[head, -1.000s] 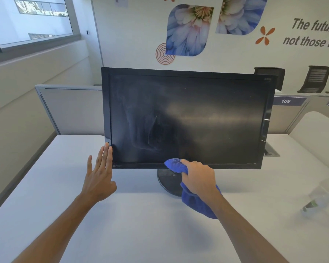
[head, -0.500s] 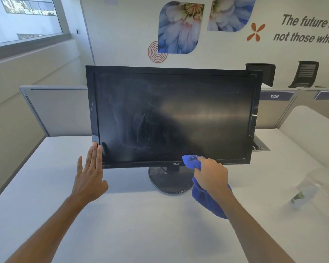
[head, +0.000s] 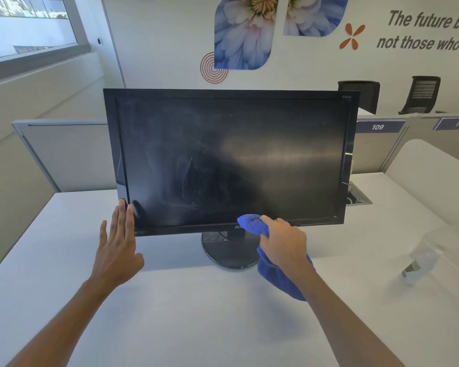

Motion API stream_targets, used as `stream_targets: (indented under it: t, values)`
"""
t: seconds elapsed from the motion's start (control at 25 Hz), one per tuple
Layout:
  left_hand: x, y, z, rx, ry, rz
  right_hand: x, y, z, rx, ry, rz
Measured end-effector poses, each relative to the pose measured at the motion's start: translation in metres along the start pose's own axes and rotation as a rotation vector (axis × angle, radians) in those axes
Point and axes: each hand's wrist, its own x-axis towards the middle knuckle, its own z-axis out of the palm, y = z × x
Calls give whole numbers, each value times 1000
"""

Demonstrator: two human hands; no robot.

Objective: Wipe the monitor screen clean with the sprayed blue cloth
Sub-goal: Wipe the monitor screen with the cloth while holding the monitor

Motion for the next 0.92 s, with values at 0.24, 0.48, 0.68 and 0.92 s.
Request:
stream_targets:
  t: [0.24,0.48,0.68,0.92]
  values:
    - [-1,-2,-3,22,8,9,8,36,0,-62,20,2]
    - [-1,2,-2,33,11,3,12,97,-7,-157,62,111]
    - [-1,9,-4,34,20,-8,12,142,-14,-291,56,189]
    - [-3,9,-7,41,8,-11,5,146,-17,-400,33,255]
